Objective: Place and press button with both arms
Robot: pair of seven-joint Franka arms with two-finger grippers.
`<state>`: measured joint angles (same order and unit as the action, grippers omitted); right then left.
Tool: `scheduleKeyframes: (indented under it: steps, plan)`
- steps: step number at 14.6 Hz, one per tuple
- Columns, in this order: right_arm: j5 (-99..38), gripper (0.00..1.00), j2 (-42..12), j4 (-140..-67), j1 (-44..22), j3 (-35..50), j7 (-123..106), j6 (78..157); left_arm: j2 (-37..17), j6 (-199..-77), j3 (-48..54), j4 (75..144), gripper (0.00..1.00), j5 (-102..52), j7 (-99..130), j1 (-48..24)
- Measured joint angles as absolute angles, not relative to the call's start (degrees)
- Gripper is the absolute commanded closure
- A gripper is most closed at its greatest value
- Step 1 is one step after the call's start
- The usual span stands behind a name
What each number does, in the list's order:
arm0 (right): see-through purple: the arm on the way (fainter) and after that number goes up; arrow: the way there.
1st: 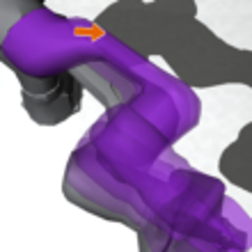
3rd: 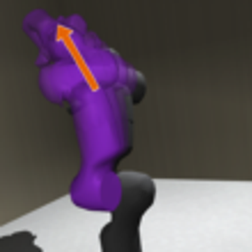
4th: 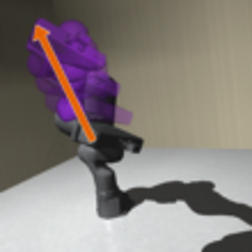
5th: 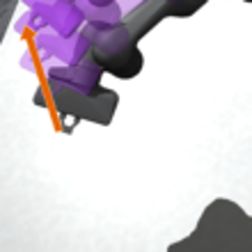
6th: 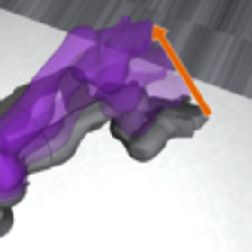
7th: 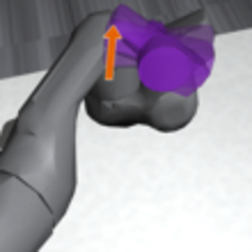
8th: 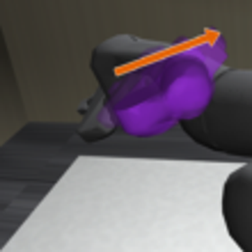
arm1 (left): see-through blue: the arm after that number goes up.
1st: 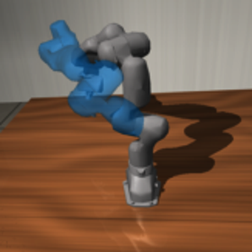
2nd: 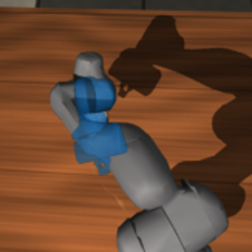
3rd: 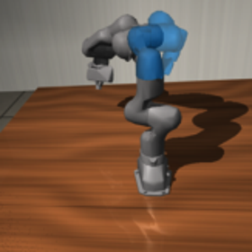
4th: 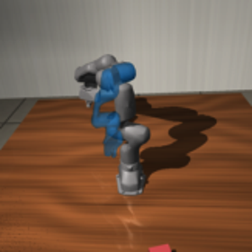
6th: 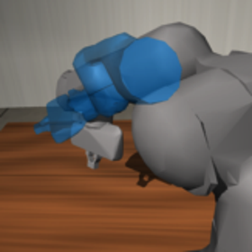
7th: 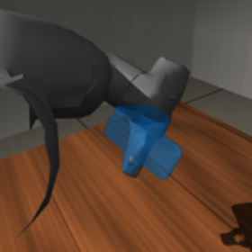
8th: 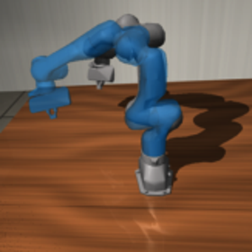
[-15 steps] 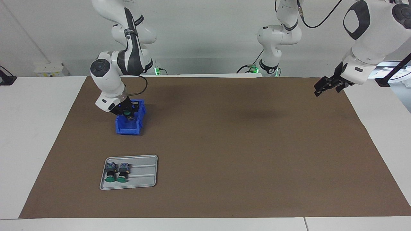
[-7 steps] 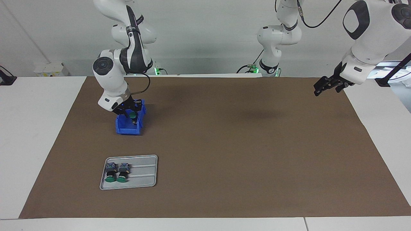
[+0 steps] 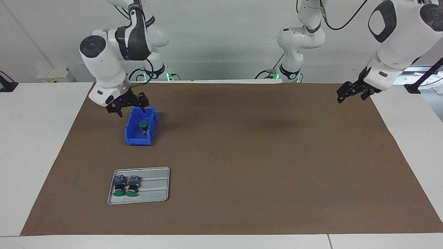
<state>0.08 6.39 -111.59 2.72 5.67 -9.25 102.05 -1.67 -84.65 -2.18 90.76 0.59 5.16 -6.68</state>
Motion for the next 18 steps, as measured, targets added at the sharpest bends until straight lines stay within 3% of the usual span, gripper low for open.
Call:
scheduleKeyframes:
  steps: [8, 18]
  plan:
    - [0.6, 0.01, 2.9, -90.0, 4.1, 5.5, -9.3, 85.4, -1.7, -84.7, -2.2, 90.0, 0.00, 0.6, 4.8, -6.6]
    - [1.0, 0.01, 0.8, -88.3, 5.5, 5.0, -7.4, 83.6, -1.7, -84.7, -2.2, 90.0, 0.00, 0.6, 4.3, -6.6]
